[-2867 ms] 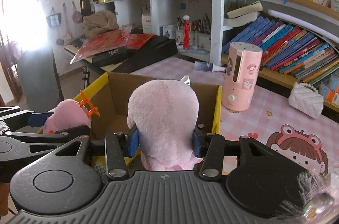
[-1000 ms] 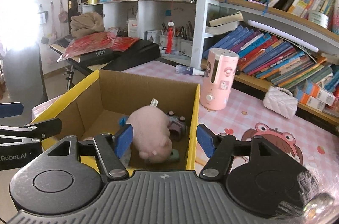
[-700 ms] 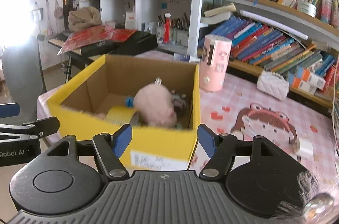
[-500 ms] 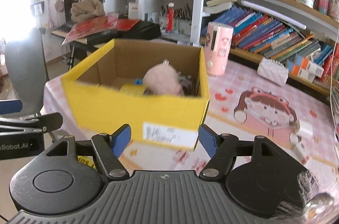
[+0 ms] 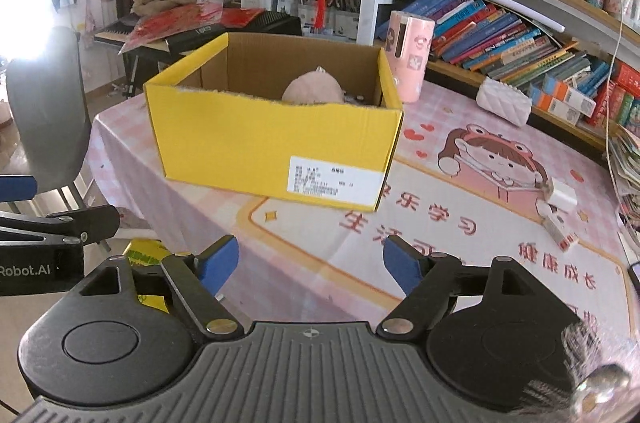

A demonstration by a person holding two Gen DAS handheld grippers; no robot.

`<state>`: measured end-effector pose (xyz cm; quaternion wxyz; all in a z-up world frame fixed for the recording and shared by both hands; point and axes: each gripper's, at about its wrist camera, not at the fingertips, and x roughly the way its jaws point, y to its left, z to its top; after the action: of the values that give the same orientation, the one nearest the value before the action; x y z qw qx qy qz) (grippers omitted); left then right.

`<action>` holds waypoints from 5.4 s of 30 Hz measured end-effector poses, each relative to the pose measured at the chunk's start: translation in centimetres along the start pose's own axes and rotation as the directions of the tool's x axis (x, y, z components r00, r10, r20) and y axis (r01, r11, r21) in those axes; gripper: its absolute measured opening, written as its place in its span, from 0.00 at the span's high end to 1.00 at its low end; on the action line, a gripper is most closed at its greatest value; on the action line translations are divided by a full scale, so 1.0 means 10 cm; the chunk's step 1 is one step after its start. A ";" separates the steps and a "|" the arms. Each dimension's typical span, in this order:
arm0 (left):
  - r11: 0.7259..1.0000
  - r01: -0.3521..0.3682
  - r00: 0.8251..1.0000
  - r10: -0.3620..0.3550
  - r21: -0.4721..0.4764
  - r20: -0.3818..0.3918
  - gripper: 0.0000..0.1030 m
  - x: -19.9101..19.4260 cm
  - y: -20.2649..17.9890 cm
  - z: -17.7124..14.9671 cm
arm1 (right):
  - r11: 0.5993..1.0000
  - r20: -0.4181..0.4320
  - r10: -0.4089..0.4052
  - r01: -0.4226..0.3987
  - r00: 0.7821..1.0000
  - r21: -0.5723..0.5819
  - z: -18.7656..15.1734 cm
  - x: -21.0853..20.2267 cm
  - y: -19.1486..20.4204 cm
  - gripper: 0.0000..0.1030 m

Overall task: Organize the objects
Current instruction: 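Withdraw both open tools up and away from the yellow box, then move both tools toward the white charger and white-red card box on the mat, then grasp the white-red card box with the left tool while the right tool grasps the white charger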

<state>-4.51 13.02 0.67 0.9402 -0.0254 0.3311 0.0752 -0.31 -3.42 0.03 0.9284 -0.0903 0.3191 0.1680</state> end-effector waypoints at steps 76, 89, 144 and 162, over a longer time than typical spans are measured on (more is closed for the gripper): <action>0.918 0.300 0.954 -0.289 0.259 -0.082 0.08 0.76 -2.14 0.47 | 0.917 -0.104 -0.296 0.313 0.949 0.248 -0.22 0.04 -2.09 0.22; 0.926 0.284 0.959 -0.279 0.247 -0.058 0.08 0.97 -2.70 0.68 | 0.929 -0.072 -0.281 0.290 0.957 0.231 -0.03 0.22 -2.73 0.23; 0.812 0.445 0.894 -0.377 0.378 -0.243 0.43 1.96 -4.26 0.59 | 0.914 -0.033 -0.260 0.257 0.965 0.314 -0.08 0.44 -3.96 0.42; 0.949 0.256 0.959 -0.226 0.184 -0.169 0.44 1.46 -3.15 0.73 | 0.964 -0.061 -0.109 0.120 0.992 0.237 0.10 1.32 -3.73 0.23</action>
<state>16.25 -15.51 -2.85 0.9133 0.0254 0.3993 -0.0766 23.81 -34.35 -5.15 0.9329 0.0004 0.3530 0.0720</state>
